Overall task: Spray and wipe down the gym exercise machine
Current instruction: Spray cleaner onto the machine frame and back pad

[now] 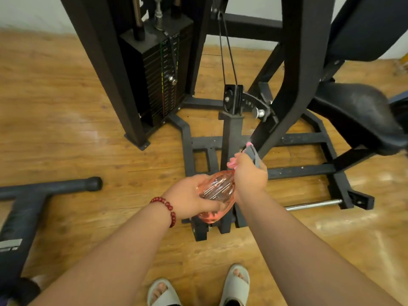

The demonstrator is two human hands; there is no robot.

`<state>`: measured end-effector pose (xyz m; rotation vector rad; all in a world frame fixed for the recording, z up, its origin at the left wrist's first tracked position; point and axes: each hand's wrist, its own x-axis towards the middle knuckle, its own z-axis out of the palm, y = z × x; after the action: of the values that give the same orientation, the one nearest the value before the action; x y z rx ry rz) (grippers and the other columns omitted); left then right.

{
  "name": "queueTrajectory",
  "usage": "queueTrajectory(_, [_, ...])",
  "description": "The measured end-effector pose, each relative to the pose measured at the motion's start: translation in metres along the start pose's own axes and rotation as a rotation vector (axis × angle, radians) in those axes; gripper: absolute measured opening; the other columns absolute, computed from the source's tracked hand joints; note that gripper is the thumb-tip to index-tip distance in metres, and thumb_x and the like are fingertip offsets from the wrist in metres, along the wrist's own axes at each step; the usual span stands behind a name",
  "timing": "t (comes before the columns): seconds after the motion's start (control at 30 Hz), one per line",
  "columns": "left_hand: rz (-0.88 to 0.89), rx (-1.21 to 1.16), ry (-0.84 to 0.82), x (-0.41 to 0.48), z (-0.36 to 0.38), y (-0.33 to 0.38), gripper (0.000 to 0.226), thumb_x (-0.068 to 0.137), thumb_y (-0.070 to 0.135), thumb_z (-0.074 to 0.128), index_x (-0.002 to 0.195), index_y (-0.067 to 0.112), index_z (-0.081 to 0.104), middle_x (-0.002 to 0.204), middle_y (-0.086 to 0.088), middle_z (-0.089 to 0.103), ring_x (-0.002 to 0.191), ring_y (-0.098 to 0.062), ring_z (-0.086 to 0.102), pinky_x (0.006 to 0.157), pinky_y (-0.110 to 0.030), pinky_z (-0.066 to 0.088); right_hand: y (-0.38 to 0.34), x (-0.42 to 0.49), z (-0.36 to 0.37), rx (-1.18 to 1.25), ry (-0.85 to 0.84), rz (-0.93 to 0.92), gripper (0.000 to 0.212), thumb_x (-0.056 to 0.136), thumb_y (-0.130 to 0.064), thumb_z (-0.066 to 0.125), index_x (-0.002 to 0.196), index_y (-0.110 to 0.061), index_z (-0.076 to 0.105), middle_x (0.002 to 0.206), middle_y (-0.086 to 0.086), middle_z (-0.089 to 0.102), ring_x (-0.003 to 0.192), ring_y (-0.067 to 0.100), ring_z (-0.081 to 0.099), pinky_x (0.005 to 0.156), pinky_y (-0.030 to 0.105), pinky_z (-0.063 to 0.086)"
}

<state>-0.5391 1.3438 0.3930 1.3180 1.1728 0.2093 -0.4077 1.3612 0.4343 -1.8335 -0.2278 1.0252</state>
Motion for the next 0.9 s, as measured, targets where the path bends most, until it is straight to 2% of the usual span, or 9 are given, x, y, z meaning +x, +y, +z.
queueTrajectory(0.13, [0.035,0.091,-0.002,0.001,-0.003,0.015,0.056,0.069,0.041,0.083,0.118,0.033,0.058,0.102,0.016,0.067,0.093,-0.003,0.065,0.085,-0.031,0.057,-0.005,0.000,-0.005,0.041,0.028,-0.010,0.021,0.089,-0.016,0.065,0.101,-0.033,0.068,0.060,-0.010,0.065,0.078,0.015,0.063,0.082,0.036,0.052])
queueTrajectory(0.2, [0.042,0.122,-0.009,-0.002,-0.004,0.020,0.058,0.070,0.041,0.083,0.121,0.032,0.057,0.103,0.017,0.066,0.094,-0.002,0.064,0.085,-0.030,0.056,-0.009,-0.004,-0.010,0.051,0.024,0.001,0.016,0.089,-0.018,0.067,0.093,-0.033,0.069,0.063,-0.010,0.065,0.080,0.018,0.063,0.085,0.040,0.054])
queueTrajectory(0.3, [0.037,0.149,-0.033,-0.007,-0.005,0.029,0.057,0.069,0.044,0.083,0.119,0.032,0.058,0.103,0.015,0.066,0.094,-0.003,0.064,0.085,-0.032,0.057,-0.015,-0.010,-0.016,0.081,0.032,0.034,0.032,0.087,-0.016,0.067,0.062,-0.036,0.068,0.075,-0.005,0.065,0.091,0.025,0.065,0.092,0.047,0.054])
queueTrajectory(0.43, [0.053,0.176,-0.041,-0.009,-0.005,0.042,0.052,0.068,0.043,0.083,0.114,0.033,0.060,0.101,0.015,0.067,0.093,-0.004,0.064,0.086,-0.034,0.056,-0.025,-0.014,-0.022,0.131,0.063,0.073,0.021,0.089,-0.014,0.064,0.077,-0.030,0.061,0.077,-0.002,0.068,0.092,0.024,0.067,0.094,0.048,0.053])
queueTrajectory(0.53, [0.045,0.220,-0.074,-0.009,-0.002,0.054,0.044,0.069,0.045,0.082,0.106,0.033,0.062,0.097,0.015,0.068,0.090,-0.003,0.065,0.083,-0.031,0.057,-0.032,-0.015,-0.031,0.156,0.109,0.122,0.008,0.087,-0.013,0.063,0.086,-0.021,0.063,0.060,-0.004,0.066,0.082,0.023,0.067,0.094,0.049,0.053])
queueTrajectory(0.63, [0.041,0.293,-0.107,-0.009,0.007,0.069,0.044,0.067,0.049,0.082,0.103,0.034,0.061,0.096,0.015,0.068,0.088,-0.004,0.065,0.082,-0.031,0.057,-0.036,-0.014,-0.046,0.213,0.133,0.129,0.021,0.084,-0.013,0.064,0.103,-0.023,0.067,0.058,-0.004,0.067,0.086,0.025,0.069,0.095,0.050,0.052])
queueTrajectory(0.7, [0.053,0.308,-0.117,-0.008,0.014,0.082,0.048,0.067,0.050,0.082,0.107,0.034,0.061,0.098,0.015,0.068,0.090,-0.004,0.065,0.084,-0.032,0.057,-0.043,-0.011,-0.059,0.229,0.137,0.097,0.020,0.080,-0.006,0.064,0.084,-0.024,0.070,0.070,0.000,0.070,0.089,0.029,0.068,0.095,0.049,0.052])
queueTrajectory(0.77, [0.076,0.320,-0.119,-0.007,0.020,0.096,0.050,0.067,0.049,0.081,0.110,0.034,0.062,0.099,0.016,0.068,0.091,-0.003,0.065,0.085,-0.033,0.057,-0.053,-0.006,-0.071,0.256,0.150,0.097,0.028,0.078,0.001,0.062,0.066,-0.025,0.066,0.073,0.002,0.067,0.082,0.029,0.064,0.088,0.046,0.052])
queueTrajectory(0.9, [0.098,0.349,-0.091,0.000,0.030,0.121,0.049,0.068,0.049,0.081,0.111,0.034,0.062,0.098,0.016,0.068,0.090,-0.002,0.064,0.085,-0.032,0.057,-0.075,0.005,-0.085,0.338,0.124,0.072,0.028,0.083,-0.002,0.061,0.082,-0.031,0.063,0.075,0.003,0.067,0.085,0.028,0.066,0.089,0.046,0.054])
